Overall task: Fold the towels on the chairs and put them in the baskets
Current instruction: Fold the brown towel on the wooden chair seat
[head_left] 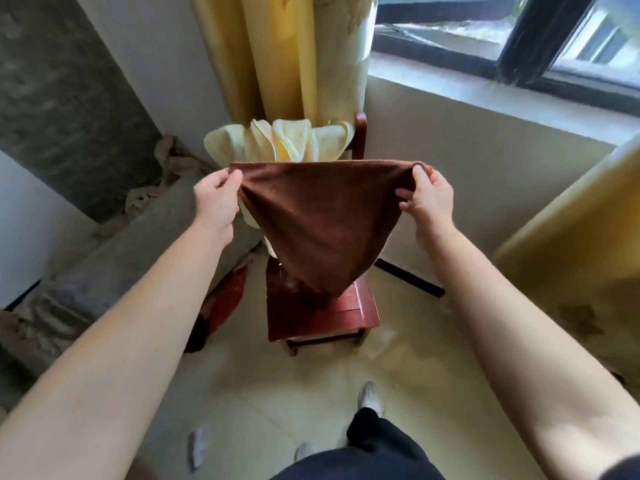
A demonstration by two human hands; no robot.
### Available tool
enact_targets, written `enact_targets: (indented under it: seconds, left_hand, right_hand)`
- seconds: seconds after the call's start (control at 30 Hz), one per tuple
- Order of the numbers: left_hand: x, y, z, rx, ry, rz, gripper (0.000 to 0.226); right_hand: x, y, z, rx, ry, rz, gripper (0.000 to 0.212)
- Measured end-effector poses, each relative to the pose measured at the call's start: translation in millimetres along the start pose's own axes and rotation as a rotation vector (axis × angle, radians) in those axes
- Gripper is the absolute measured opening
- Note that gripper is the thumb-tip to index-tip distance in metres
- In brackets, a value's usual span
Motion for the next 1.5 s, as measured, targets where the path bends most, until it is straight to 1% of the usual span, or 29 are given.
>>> enact_targets:
  seconds: [0.07, 0.13, 0.27, 0.33, 0.37, 0.43, 0.6, 0.67, 0.73, 0.83, 0.93, 1.03, 1.13, 1.23, 1.3, 1.4, 1.5]
  left_hand:
    - [6, 11, 12, 0.053, 0.052, -0.048, 0.025]
    - [17, 21, 26, 0.067, 0.101, -0.118, 0.029]
    - [41, 49, 35, -0.135, 0.241, -0.395, 0.027]
    - [45, 60, 34, -0.176, 0.28, -0.485, 0.024]
    - [43, 63, 32, -0.172, 0.279, -0.496, 0.023]
    - [33, 64, 25, -0.115, 0.24, -0.443, 0.017]
    - [-10, 59, 8, -0.061, 0.117, -0.17, 0.012]
    - [-23, 62, 2, -0.022, 0.104, -0.104, 0.012]
    - [-29, 74, -3, -0.02, 0.12, -0.127, 0.012]
    - [-29, 96, -9, -0.014, 0.162, -0.231, 0.011]
    - [-23, 110, -10, -0.056, 0.223, -0.33, 0.012]
    - [-13, 111, -4, -0.091, 0.273, -0.398, 0.012]
    - [6, 102, 3, -0.108, 0.323, -0.451, 0.01]
    - [35, 83, 12, -0.146, 0.362, -0.486, 0.009]
    - [51, 61, 17, -0.163, 0.351, -0.487, 0.011]
    - [69, 9, 29, -0.212, 0.352, -0.482, 0.022]
    - [88, -54, 37, -0.309, 0.31, -0.429, 0.023]
  right_hand:
    - [14, -13, 8, 0.001, 0.024, 0.02, 0.012]
    - [31, -27, 16, 0.032, 0.031, 0.087, 0.01]
    - [47, -50, 23, 0.096, 0.047, 0.23, 0.013]
    - [45, -58, 20, 0.098, 0.049, 0.265, 0.014]
    - [42, -61, 18, 0.093, 0.046, 0.269, 0.013]
    - [33, -62, 11, 0.093, 0.024, 0.251, 0.014]
    - [-8, -56, -15, 0.179, -0.089, 0.152, 0.019]
    - [-22, -58, -21, 0.188, -0.116, 0.117, 0.021]
    - [-33, -66, -26, 0.174, -0.12, 0.14, 0.022]
    - [-41, -86, -29, 0.098, -0.107, 0.19, 0.025]
    - [-39, -102, -28, 0.037, -0.098, 0.24, 0.025]
    - [-30, -108, -23, -0.002, -0.08, 0.277, 0.023]
    - [-14, -100, -12, -0.018, -0.034, 0.272, 0.021]
    - [6, -78, 6, 0.059, 0.058, 0.256, 0.022]
    - [20, -55, 21, 0.129, 0.12, 0.227, 0.027]
    - [39, -2, 41, 0.271, 0.172, 0.134, 0.033]
    - [60, 62, 60, 0.38, 0.202, 0.011, 0.039]
Point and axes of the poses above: each hand's wrist, its own x-axis away from the middle knuckle, its own z-axis out of the back of the hand, y = z × x, the point moved 6 cm from there along -x, towards the middle knuckle, and after that the axes turned 2 degrees about y, right-handed, at the moved point
